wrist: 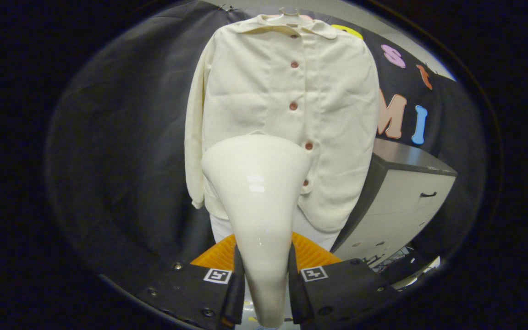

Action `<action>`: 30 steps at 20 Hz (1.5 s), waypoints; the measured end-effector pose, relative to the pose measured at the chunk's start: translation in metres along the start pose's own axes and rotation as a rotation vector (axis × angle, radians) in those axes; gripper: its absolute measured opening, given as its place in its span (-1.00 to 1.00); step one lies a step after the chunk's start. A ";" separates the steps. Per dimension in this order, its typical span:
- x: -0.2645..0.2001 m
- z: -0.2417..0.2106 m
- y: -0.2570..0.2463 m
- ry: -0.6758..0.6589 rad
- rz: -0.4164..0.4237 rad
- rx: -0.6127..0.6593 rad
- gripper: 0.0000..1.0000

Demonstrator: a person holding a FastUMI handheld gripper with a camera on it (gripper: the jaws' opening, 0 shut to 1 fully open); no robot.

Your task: Iron the clothes twice with a garment steamer, once on the left side and once on the right side.

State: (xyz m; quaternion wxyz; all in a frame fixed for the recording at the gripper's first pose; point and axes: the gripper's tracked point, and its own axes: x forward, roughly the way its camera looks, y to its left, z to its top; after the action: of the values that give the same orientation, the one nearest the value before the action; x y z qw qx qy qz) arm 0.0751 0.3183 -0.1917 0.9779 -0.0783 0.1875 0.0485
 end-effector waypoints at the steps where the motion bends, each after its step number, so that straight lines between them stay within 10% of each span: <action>1: -0.009 0.016 -0.004 -0.022 -0.003 0.011 -0.19; 19: 0.011 0.235 -0.145 -0.195 -0.081 0.132 -0.20; 30: 0.044 0.225 -0.168 -0.142 -0.178 0.123 -0.20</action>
State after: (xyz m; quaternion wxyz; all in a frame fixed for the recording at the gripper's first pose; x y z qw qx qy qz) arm 0.2179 0.1943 0.0207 0.9922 -0.0308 0.1127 -0.0445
